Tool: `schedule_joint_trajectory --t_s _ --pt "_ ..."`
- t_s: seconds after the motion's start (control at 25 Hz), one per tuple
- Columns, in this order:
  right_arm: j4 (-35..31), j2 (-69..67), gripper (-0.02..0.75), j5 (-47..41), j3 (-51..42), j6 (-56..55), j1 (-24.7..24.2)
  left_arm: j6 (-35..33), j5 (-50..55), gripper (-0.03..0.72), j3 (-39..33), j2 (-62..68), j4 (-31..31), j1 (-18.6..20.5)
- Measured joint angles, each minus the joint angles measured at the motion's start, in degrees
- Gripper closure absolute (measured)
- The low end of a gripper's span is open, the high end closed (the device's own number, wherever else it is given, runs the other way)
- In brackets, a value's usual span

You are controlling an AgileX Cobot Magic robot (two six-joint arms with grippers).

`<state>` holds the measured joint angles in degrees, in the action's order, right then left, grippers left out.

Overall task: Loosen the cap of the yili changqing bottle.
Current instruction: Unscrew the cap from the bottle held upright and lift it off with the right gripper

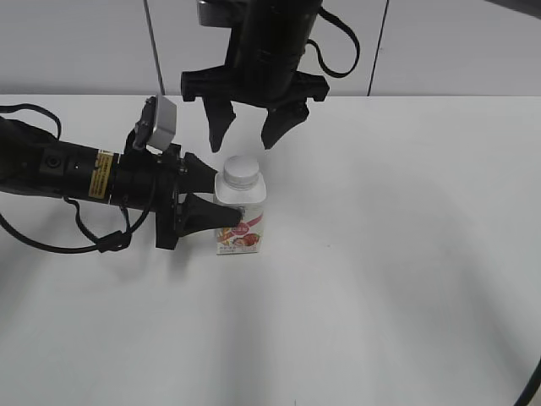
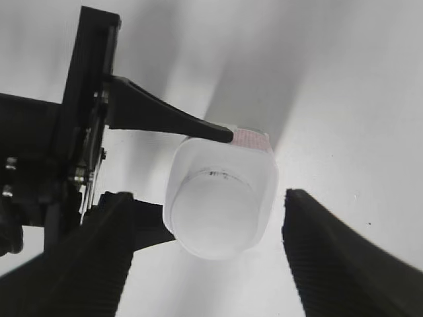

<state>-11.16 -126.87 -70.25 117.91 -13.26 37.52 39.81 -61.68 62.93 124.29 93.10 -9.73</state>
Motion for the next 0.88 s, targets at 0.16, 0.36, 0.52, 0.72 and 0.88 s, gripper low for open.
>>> schedule_joint_trajectory --t_s 0.16,0.36,0.52,0.72,0.88 --pt "0.12 -0.87 0.191 0.02 0.00 0.00 0.00 0.00 0.00 0.291 0.00 0.00 0.00 0.00" --pt "0.18 -1.54 0.192 0.02 0.00 0.00 0.00 0.00 0.02 0.291 0.00 0.00 0.00 0.00" --pt "0.25 -1.54 0.192 0.02 -0.08 -0.06 0.00 0.00 0.07 0.291 0.00 0.00 0.00 0.00" --pt "0.48 -1.54 0.192 0.13 -3.07 -0.06 0.00 0.00 0.43 0.291 0.00 0.00 0.00 0.00" --pt "0.05 -1.54 0.192 0.13 -3.18 -0.06 0.00 0.00 0.43 0.291 0.00 0.00 0.00 0.00"
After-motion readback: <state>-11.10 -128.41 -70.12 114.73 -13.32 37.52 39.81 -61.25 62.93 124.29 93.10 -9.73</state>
